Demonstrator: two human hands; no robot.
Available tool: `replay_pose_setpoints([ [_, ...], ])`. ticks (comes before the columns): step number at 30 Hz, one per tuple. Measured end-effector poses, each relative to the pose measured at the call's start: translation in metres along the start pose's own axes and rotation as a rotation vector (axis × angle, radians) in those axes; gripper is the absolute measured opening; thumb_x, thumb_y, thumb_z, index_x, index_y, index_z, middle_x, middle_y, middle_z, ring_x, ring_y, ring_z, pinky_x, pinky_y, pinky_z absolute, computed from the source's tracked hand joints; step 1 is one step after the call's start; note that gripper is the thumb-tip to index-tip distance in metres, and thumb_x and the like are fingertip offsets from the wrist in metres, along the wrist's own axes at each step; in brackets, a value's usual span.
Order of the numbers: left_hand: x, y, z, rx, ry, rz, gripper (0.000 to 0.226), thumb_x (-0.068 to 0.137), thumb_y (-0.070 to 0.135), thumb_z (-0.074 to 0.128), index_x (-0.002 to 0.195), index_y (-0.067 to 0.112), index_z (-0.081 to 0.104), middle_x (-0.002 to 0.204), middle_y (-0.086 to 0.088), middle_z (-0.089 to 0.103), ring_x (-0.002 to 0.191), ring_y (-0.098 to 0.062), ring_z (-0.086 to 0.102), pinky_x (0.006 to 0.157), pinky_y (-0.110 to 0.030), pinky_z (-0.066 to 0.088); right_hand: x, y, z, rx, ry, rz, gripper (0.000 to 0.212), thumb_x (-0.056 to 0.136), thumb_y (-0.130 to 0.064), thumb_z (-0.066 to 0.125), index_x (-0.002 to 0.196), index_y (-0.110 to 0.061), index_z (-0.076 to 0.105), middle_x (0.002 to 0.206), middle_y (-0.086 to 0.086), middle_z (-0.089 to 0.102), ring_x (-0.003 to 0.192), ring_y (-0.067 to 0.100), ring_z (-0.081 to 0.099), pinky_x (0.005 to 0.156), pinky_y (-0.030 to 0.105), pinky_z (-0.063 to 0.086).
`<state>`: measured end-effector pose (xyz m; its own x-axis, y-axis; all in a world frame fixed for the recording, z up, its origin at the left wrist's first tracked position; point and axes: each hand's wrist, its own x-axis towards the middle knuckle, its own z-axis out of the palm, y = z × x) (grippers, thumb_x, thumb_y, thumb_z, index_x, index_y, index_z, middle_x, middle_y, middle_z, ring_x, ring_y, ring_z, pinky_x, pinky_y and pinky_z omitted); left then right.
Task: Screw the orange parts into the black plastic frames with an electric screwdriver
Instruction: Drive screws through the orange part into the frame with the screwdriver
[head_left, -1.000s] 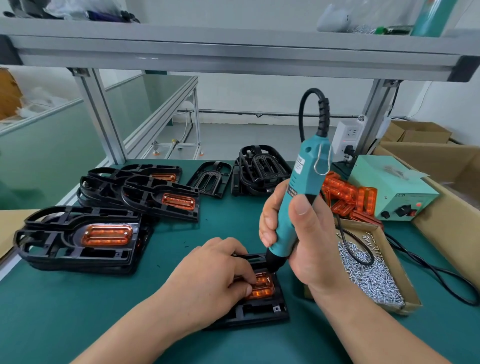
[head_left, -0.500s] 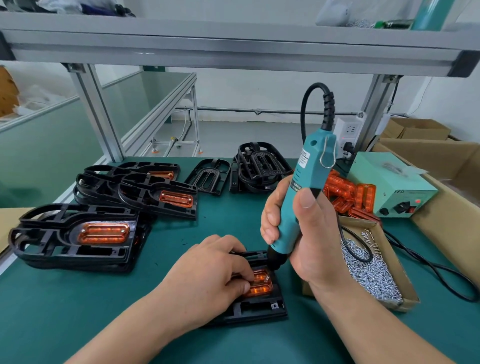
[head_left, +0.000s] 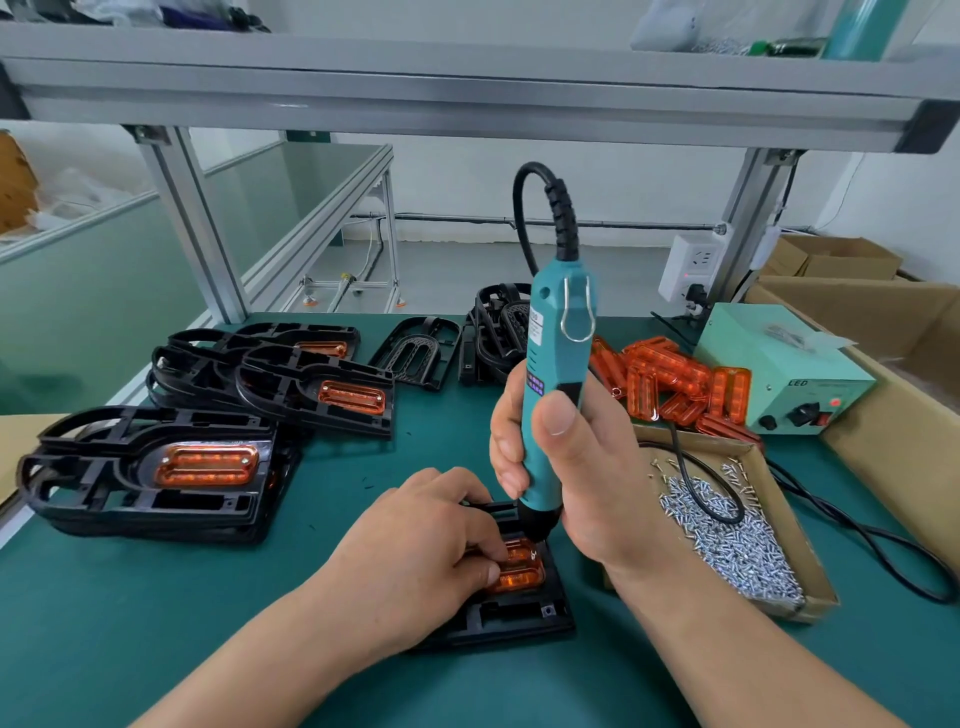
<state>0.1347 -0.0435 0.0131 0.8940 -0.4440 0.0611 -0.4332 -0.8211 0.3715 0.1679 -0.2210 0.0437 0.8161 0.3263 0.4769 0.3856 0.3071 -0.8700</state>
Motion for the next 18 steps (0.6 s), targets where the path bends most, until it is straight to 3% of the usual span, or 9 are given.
replay_pose_setpoints([
  [7, 0.0000, 0.0007, 0.0008, -0.011, 0.014, -0.007, 0.018, 0.092, 0.050, 0.068, 0.109, 0.045, 0.073, 0.126, 0.028, 0.047, 0.119, -0.001, 0.040, 0.099, -0.031, 0.043, -0.0009, 0.0073, -0.0013, -0.012, -0.012, 0.022, 0.063, 0.097, -0.068, 0.065, 0.097, -0.007, 0.050, 0.076, 0.019, 0.044, 0.056, 0.027, 0.045, 0.057, 0.033, 0.044],
  [14, -0.0002, 0.0019, -0.0006, -0.009, 0.006, -0.013, 0.019, 0.092, 0.050, 0.068, 0.109, 0.044, 0.074, 0.126, 0.028, 0.047, 0.120, -0.001, 0.040, 0.101, -0.032, 0.043, 0.0010, 0.0073, 0.0006, 0.044, -0.044, 0.049, 0.068, 0.096, -0.070, 0.065, 0.090, -0.005, 0.047, 0.070, 0.001, 0.050, 0.051, 0.022, 0.045, 0.054, 0.029, 0.043],
  [18, 0.0002, 0.0022, -0.0010, -0.005, -0.002, -0.014, 0.020, 0.092, 0.051, 0.067, 0.110, 0.046, 0.073, 0.120, 0.030, 0.043, 0.117, 0.000, 0.039, 0.099, -0.032, 0.043, -0.0004, 0.0065, 0.0000, 0.017, -0.046, 0.028, 0.068, 0.095, -0.071, 0.066, 0.092, -0.005, 0.049, 0.072, 0.007, 0.048, 0.053, 0.025, 0.045, 0.057, 0.032, 0.044],
])
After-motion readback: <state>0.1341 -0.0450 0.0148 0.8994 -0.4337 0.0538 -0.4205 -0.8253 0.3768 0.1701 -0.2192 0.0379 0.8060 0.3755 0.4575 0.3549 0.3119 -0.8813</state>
